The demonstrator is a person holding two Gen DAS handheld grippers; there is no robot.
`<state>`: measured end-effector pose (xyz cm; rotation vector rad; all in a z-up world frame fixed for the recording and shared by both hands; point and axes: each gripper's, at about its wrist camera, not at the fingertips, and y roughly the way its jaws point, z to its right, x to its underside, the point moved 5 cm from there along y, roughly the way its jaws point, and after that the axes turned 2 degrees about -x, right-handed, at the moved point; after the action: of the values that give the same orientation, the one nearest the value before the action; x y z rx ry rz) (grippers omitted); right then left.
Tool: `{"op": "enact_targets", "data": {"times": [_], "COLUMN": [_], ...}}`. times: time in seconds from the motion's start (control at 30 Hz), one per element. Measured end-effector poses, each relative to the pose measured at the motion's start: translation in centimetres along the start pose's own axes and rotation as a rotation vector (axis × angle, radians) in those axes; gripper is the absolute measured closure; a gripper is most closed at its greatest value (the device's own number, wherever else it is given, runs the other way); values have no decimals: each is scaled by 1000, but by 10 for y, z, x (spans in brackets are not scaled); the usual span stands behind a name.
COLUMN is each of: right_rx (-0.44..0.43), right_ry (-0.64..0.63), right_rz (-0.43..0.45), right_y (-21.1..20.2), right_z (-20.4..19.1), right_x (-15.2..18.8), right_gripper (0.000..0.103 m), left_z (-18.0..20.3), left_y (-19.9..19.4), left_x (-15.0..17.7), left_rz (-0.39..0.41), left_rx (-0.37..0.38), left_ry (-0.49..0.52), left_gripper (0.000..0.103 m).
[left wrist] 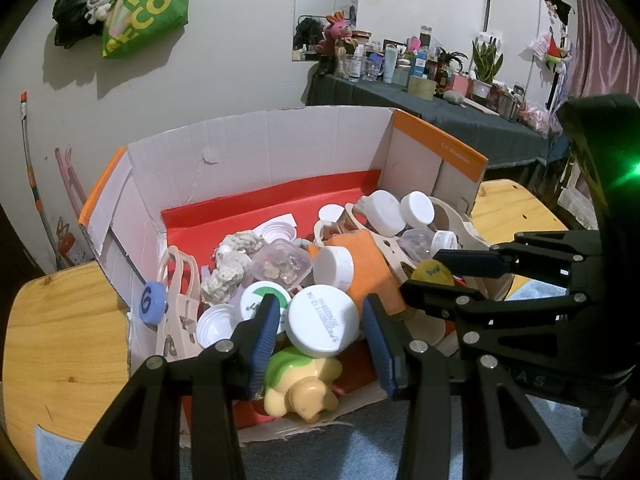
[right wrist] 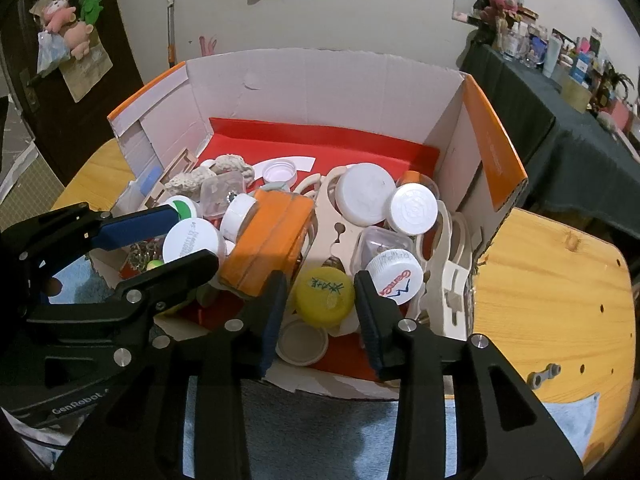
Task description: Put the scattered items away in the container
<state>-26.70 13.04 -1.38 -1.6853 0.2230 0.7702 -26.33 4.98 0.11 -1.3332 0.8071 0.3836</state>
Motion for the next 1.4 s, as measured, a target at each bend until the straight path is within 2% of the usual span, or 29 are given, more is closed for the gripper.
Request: {"op": "enact_targets", "data": {"times": [0.07,0.27,0.43,0.7,0.83,1.07,1.13,1.23,1.33,1.4], "right_rx": [6,2,0,11,13,20,23,28,36,41], "right_ry": [2,2,5,0,7,-2,-3,-4,-6,-7], "right_rz": [0,0,3,19,31,44,51,66,89,100], "right_y": [0,0,-1,-5,-11,-22,-26,-35,-47,-56], "right_z": [1,2,2,1,2,-1,-2,-4,-7,-10], "right_x": [0,0,0,-1,-1,0,0,1,2,3], "right_gripper": [61,60,59,49,45,45,44,36,36,36], "left_z": [-1,-1,-4,-5,-2,3,4,6,7,8], "left_y": [-1,-4,-9,-20,-29,-48,-55,-69,-86,-98], "left_x": [0,-1,-4,-8,-10,-13,-14,-14,-14,-13], "left_rz": [0,4,26,49,73,111,122,150,184,202], "left_rx": [1,4,-3,-12,-15,-37,-40,-60,-73,-77], "left_ry": [-5,-2,-6,3,8,24,25,23,15,9], "left_gripper": [57,55,44,43,33,29,24,17,10,9]}}
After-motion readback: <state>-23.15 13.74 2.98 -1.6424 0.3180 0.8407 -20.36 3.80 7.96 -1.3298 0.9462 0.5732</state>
